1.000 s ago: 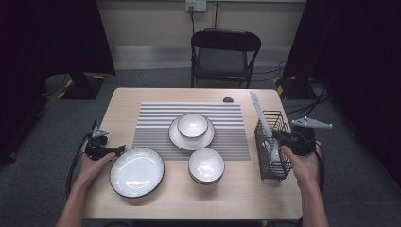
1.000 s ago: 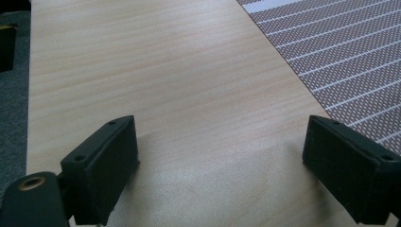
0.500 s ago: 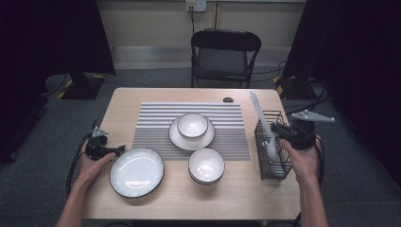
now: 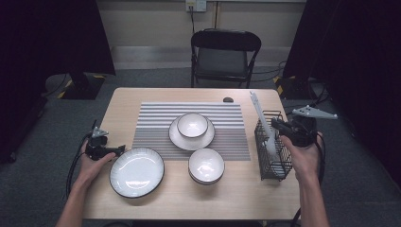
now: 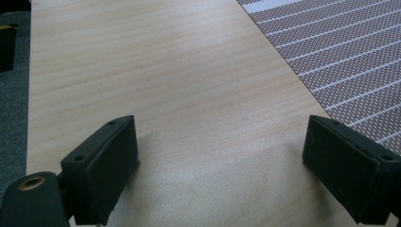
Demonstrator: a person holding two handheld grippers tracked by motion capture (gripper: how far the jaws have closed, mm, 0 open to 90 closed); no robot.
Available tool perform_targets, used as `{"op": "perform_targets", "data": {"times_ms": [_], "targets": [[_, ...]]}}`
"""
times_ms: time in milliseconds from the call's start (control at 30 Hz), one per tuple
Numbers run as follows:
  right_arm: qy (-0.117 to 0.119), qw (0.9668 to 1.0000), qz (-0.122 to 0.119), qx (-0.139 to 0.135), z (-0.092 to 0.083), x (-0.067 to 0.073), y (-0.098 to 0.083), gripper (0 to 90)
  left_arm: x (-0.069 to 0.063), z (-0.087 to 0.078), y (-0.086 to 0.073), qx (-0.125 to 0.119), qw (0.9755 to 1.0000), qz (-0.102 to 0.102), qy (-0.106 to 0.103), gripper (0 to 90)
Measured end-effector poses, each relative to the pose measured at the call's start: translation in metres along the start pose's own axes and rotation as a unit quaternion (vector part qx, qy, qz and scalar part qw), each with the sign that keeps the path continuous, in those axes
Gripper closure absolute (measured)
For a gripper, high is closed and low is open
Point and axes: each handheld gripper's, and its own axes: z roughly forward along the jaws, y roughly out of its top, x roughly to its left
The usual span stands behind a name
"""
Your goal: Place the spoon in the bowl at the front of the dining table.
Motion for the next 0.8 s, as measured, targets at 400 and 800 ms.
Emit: {"op": "perform_targets", "data": {"times_ms": [400, 800], "targets": [[0.008, 0.9998, -0.002, -0.016, -0.001, 0.008, 0.010, 86.2, 0.000, 0.000, 0.000, 0.000, 1.0000, 0.000, 0.000, 10.7], [0.022, 0.9995, -0.010, -0.021, 0.005, 0.021, 0.022, 86.3, 0.000, 0.000, 0.000, 0.000, 1.0000, 0.001, 0.000, 10.8]]}}
